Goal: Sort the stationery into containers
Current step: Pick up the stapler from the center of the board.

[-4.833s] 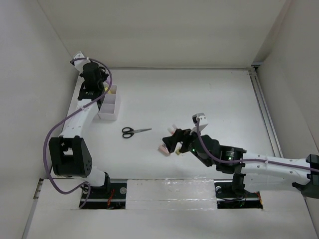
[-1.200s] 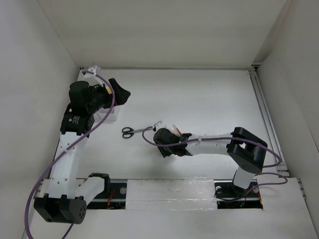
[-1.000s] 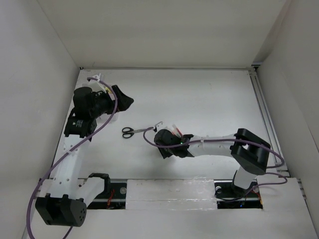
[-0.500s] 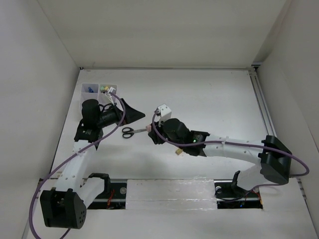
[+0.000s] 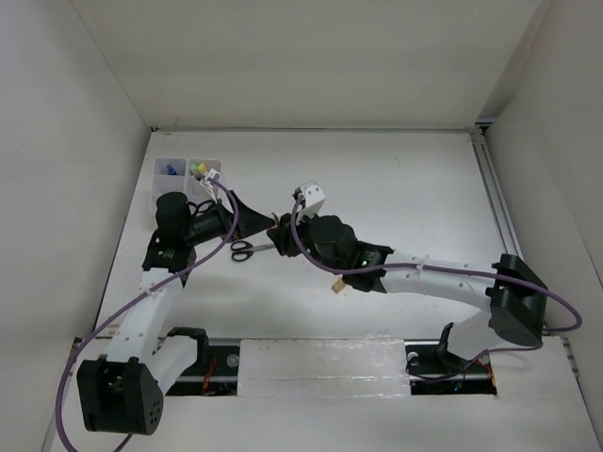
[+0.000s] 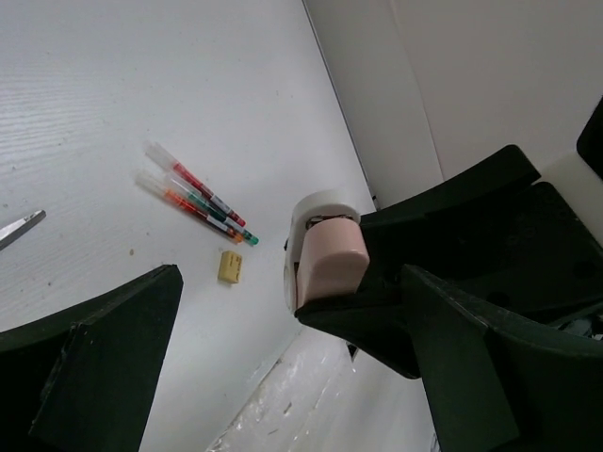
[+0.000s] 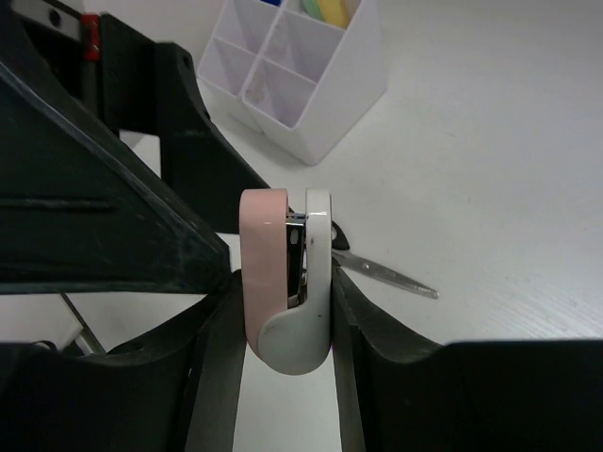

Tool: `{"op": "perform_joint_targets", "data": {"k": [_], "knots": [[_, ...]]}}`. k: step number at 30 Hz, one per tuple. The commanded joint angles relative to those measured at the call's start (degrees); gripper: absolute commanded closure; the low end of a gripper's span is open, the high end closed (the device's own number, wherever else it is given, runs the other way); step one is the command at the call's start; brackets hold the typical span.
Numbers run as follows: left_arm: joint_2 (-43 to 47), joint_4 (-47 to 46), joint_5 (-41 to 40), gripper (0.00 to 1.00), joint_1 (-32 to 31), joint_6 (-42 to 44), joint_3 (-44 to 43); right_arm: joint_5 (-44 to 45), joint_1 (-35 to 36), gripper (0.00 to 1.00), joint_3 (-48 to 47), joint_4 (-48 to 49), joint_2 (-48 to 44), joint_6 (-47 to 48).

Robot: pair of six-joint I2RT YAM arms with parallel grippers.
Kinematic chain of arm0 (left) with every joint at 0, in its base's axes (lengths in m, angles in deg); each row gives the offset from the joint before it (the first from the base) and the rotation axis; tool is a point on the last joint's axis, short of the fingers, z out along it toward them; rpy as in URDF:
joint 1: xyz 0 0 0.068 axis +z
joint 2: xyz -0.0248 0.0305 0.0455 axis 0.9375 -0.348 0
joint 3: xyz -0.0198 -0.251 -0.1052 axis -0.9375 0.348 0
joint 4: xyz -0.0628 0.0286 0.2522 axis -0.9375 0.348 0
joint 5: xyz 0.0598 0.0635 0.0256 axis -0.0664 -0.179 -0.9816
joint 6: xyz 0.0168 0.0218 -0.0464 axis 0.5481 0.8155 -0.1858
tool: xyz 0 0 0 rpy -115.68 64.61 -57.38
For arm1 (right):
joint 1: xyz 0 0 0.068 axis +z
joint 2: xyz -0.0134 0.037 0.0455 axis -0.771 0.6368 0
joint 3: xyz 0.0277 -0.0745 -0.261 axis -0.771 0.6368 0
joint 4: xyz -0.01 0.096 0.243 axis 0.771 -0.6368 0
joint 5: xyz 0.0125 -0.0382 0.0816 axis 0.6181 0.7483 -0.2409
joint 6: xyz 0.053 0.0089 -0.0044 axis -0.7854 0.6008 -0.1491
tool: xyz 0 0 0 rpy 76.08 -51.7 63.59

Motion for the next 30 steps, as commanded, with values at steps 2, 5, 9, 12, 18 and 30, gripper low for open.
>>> {"op": "perform_joint_targets", "data": {"k": [2,5,9,12,18,30], "knots": [[1.09,-4.20,1.73,0.03,-0.10,-0.55,0.58,-1.17,1.00,1.00,-3.51,7.40,0.60,0.43],[0.48,-4.20,1.73,0.09,-0.10,-1.07,0.58,-1.18,1.53,1.00,-4.74,7.40,1.21,0.43],[-0.05,-5.34,1.73,0.17,-0.10,-1.07,0.58,-1.52,1.54,1.00,-5.89,7.40,2.35,0.43],[-0.05,-5.34,1.73,0.33,-0.10,-1.60,0.58,-1.53,2.06,1.00,-6.41,7.93,2.88,0.43],[-0.58,-4.29,2.25,0.91,-0.10,-1.60,-0.03,2.95,2.59,1.00,-7.47,6.79,4.02,0.43],[-1.11,6.77,-22.50,1.00,-0.10,0.60,-5.73,8.92,2.59,0.00,-2.91,4.16,-0.63,-1.24]]}}
